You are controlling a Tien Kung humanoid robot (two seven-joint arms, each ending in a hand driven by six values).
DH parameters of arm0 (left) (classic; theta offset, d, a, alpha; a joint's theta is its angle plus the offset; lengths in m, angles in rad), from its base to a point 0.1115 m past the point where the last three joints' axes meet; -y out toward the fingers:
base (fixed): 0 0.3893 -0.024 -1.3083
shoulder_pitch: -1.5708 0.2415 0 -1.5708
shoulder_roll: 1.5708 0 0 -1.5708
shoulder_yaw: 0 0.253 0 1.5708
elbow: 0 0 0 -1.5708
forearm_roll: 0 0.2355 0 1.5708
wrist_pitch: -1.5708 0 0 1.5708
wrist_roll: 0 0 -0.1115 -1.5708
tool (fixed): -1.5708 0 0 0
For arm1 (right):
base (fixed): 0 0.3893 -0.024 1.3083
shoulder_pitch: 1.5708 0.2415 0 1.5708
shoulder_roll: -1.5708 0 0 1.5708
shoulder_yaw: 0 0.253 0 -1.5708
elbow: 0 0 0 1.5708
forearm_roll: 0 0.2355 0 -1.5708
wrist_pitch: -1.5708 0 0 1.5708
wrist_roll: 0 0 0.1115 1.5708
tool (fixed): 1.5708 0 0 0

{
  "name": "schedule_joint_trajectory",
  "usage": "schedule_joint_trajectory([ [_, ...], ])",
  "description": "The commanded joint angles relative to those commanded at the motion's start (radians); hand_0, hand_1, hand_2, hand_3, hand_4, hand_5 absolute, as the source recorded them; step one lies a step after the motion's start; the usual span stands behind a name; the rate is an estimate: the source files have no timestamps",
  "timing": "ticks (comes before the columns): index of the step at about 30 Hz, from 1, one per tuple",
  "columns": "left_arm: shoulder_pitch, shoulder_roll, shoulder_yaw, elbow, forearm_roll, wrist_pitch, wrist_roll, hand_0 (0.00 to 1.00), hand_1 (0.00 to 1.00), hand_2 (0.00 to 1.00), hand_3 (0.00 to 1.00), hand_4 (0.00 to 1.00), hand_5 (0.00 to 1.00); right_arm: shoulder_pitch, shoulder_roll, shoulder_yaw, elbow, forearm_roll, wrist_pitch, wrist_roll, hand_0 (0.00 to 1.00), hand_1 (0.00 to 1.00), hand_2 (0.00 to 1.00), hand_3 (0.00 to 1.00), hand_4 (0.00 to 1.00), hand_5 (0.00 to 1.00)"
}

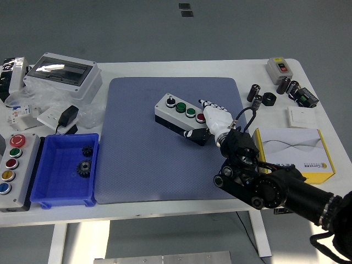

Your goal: Pick up the button,place it on the desk,press the button,press the button

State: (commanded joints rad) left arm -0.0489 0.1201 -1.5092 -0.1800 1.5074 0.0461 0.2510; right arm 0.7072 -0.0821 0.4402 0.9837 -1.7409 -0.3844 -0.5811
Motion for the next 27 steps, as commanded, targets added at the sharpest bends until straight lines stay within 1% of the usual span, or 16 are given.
schedule_joint_trajectory([
  [1,0.0,0.0,0.0,0.0,0.0,0.0,0.0,0.625,0.595,0.539,0.586,0.651,0.093,0.0,0.0,-0.002,0.0,-0.001,-0.002,0.0,0.554,0.804,0.92,0.998,0.998,0.469],
  [2,0.0,0.0,0.001,0.0,-0.001,0.0,-0.001,0.625,0.593,0.538,0.586,0.651,0.092,0.001,0.0,-0.005,-0.001,-0.001,-0.005,0.0,0.291,0.572,0.725,0.998,0.912,0.336],
  [7,0.0,-0.001,0.006,0.0,-0.004,-0.001,-0.005,0.625,0.593,0.538,0.586,0.651,0.092,0.002,-0.001,-0.015,0.001,-0.011,-0.021,0.003,0.291,0.572,0.725,0.998,0.912,0.336],
  [8,0.0,-0.001,0.007,0.0,-0.005,-0.001,-0.006,0.625,0.595,0.54,0.588,0.652,0.089,0.002,-0.001,-0.017,0.001,-0.013,-0.026,0.004,0.119,0.383,0.517,0.965,0.505,0.174],
  [13,0.001,-0.002,0.013,0.0,-0.01,-0.002,-0.011,0.625,0.595,0.54,0.588,0.652,0.089,0.001,-0.003,-0.018,0.005,-0.034,-0.04,0.006,0.119,0.383,0.517,0.965,0.505,0.174],
  [14,0.001,-0.002,0.014,0.0,-0.012,-0.002,-0.012,0.624,0.595,0.54,0.588,0.652,0.088,0.001,-0.003,-0.018,0.006,-0.039,-0.039,0.006,0.059,0.309,0.433,0.808,0.342,0.103],
  [19,0.002,-0.003,0.021,0.0,-0.018,-0.002,-0.018,0.624,0.595,0.54,0.588,0.652,0.088,-0.003,-0.006,-0.02,0.015,-0.06,-0.052,0.013,0.059,0.309,0.433,0.808,0.342,0.103],
  [20,0.003,-0.004,0.022,0.0,-0.019,-0.002,-0.02,0.624,0.596,0.541,0.588,0.653,0.088,-0.004,-0.008,-0.02,0.018,-0.064,-0.058,0.016,0.03,0.266,0.392,0.566,0.229,0.002],
  [25,0.004,-0.005,0.023,0.0,-0.019,-0.002,-0.022,0.624,0.596,0.541,0.588,0.653,0.088,-0.008,-0.015,-0.017,0.026,-0.073,-0.081,0.031,0.03,0.266,0.392,0.566,0.229,0.002],
  [26,0.004,-0.005,0.023,0.0,-0.019,-0.002,-0.022,0.624,0.595,0.541,0.588,0.655,0.089,-0.009,-0.016,-0.017,0.027,-0.073,-0.085,0.033,0.019,0.234,0.36,0.418,0.136,0.002],
  [27,0.004,-0.005,0.024,0.0,-0.019,-0.002,-0.022,0.624,0.595,0.541,0.588,0.655,0.089,-0.009,-0.017,-0.018,0.027,-0.072,-0.088,0.036,0.019,0.234,0.36,0.418,0.136,0.002],
])
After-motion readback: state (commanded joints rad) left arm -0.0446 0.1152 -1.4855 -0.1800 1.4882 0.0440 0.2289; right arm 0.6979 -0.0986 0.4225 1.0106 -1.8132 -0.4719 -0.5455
